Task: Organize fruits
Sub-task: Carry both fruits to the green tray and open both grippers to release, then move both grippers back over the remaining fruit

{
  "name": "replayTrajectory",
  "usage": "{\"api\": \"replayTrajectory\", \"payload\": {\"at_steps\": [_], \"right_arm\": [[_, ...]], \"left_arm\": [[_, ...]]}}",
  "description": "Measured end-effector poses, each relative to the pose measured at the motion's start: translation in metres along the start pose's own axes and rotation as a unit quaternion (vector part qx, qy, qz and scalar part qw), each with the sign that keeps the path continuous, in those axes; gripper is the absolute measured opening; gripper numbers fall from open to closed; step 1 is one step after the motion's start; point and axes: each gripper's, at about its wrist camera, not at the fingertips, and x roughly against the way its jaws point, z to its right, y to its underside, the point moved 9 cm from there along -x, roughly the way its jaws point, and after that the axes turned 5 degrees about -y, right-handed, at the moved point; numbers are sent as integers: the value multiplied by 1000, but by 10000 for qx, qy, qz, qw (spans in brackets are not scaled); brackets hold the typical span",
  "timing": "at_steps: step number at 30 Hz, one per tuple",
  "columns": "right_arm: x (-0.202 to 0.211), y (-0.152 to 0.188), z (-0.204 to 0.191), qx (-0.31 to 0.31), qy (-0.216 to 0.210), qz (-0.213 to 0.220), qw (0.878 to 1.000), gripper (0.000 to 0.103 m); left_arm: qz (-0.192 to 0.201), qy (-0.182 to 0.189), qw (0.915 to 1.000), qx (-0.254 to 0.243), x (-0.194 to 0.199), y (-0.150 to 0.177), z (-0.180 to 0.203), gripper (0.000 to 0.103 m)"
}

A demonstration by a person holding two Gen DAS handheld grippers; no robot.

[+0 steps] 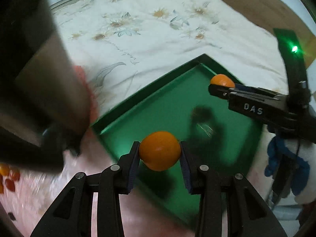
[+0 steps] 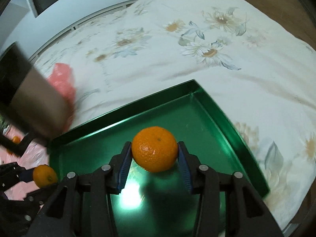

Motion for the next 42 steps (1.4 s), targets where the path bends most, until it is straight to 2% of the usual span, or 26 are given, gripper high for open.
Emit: {"api": "replayTrajectory", "payload": {"at_steps": [5, 11, 12, 13, 16, 18, 26, 30, 32, 42], "right_arm": [[-29, -6, 12, -15, 66, -164, 9998, 81], [-36, -4, 13, -10, 84, -246, 9997, 82], [-36, -5, 14, 0, 91, -249, 9996, 85], [-35, -5, 14, 26, 150, -247, 9996, 100], [-29, -10, 12, 95, 241, -121, 9996, 103], [-21, -12, 11, 135, 299, -41, 9995, 103], [39, 1, 0, 195, 470, 340, 9981, 103], [62, 22, -28, 343, 419, 358, 9979, 103], [69, 36, -47, 392, 310, 330, 9982, 103], [82, 98, -148, 737, -277, -30, 9969, 103]], "left_arm": [[-199, -103, 9996, 141, -33, -2, 0, 34], [-288, -230, 9993, -50, -46, 6, 4, 36], [-289, -198, 9994, -58, -47, 5, 5, 40], [-267, -181, 9995, -65, -46, 3, 8, 45], [-41, -221, 9996, -184, -35, -3, 12, 57], [121, -199, 9994, -266, -23, -4, 14, 60], [544, 190, 9977, -370, 34, 15, 14, 60], [578, 176, 9979, -225, 61, 32, -4, 60], [622, 41, 9980, -124, 72, 40, -20, 60], [609, -459, 9950, 639, 122, 103, -125, 60]]}}
